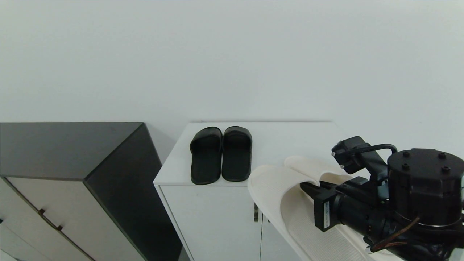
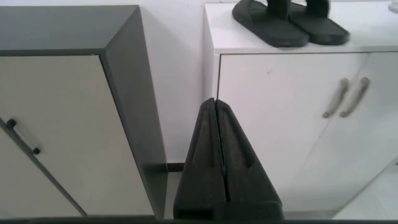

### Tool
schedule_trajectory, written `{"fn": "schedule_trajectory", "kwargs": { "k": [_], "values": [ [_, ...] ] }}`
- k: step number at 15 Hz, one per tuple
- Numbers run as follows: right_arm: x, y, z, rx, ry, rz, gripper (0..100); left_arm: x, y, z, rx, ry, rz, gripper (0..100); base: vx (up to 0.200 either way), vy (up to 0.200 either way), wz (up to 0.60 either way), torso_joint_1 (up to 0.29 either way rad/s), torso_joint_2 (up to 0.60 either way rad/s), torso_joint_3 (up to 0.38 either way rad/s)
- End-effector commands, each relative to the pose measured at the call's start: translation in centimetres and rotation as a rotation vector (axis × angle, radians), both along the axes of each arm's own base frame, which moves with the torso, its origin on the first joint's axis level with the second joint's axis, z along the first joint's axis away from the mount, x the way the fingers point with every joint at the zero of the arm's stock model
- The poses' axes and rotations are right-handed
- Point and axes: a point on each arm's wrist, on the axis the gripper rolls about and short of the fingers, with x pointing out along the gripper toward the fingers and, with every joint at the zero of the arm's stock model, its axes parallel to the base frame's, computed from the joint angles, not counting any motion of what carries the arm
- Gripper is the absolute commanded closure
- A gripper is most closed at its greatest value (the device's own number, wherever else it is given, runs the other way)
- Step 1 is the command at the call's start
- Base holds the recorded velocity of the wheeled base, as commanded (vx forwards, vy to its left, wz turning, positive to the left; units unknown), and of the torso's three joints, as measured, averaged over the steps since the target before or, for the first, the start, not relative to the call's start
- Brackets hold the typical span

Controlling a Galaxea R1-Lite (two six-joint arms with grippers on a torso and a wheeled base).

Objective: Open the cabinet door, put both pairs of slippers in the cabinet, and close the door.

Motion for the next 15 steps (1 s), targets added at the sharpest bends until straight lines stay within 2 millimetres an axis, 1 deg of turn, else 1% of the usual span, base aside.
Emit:
{"fn": "schedule_trajectory", "kwargs": {
  "k": [1,5,7,15],
  "values": [
    [-0.15,-0.18,0.0,0.0,-0.003,0.0,100,0.0,0.0,0.02,0.0,-0.002,0.0,100,-0.2,0.0,0.0,-0.012,0.01,0.007],
    [-0.1,-0.17,-0.12,-0.003,0.001,0.002,100,0.0,0.0,0.0,0.0,0.0,0.0,100,-0.2,0.0,0.0,-0.001,0.0,0.005],
    [-0.29,-0.42,-0.55,-0.01,0.013,0.018,100,0.0,0.0,0.0,0.0,0.0,0.0,100,0.0,0.0,0.0,0.0,0.0,0.0],
    [-0.38,-0.47,-0.86,-0.007,0.007,0.035,100,0.0,0.0,0.02,-0.001,-0.002,0.0,100,0.0,0.0,0.0,0.0,0.0,0.0]
  ]
}}
